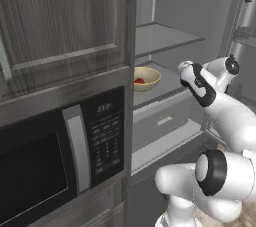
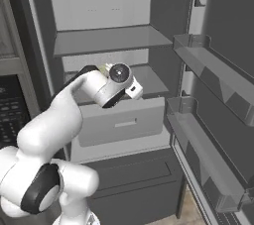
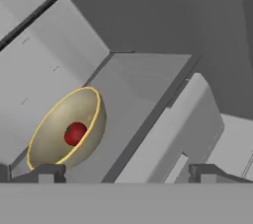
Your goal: Move the mug from next to the sink to the open cabinet. Then, move the bowl with the tomato to the fridge to clear the area for faucet cleaning.
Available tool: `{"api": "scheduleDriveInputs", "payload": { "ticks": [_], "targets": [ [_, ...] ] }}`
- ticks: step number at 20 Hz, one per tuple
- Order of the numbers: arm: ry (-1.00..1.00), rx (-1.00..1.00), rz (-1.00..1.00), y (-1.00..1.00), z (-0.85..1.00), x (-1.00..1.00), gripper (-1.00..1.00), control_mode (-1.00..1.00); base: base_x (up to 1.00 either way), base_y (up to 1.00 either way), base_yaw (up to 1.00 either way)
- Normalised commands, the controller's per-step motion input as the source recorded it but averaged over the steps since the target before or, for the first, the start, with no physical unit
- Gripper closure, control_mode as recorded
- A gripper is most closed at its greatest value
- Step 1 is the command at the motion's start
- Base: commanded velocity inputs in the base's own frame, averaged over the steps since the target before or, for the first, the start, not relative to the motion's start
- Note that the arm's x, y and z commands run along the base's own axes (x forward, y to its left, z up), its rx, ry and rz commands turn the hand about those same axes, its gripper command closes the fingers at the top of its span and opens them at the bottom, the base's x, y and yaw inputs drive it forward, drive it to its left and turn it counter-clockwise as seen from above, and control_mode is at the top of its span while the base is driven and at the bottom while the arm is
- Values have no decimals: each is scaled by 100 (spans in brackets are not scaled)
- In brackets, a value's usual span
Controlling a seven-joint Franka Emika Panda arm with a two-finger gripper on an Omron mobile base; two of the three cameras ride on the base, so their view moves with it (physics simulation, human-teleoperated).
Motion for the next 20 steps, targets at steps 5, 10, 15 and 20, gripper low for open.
{"api": "scheduleDriveInputs", "payload": {
  "ticks": [5, 10, 15, 20],
  "targets": [
    [7, 0, 0, -2, 100, -100, -100, -100, 0, 0, 0],
    [12, -4, 0, -2, 65, -100, -100, -100, 0, 0, 0],
    [27, -19, 18, 10, -33, -100, -100, -100, 0, 0, 0],
    [6, -4, 6, 3, -14, -20, -100, 100, -80, 15, 41]
  ]
}}
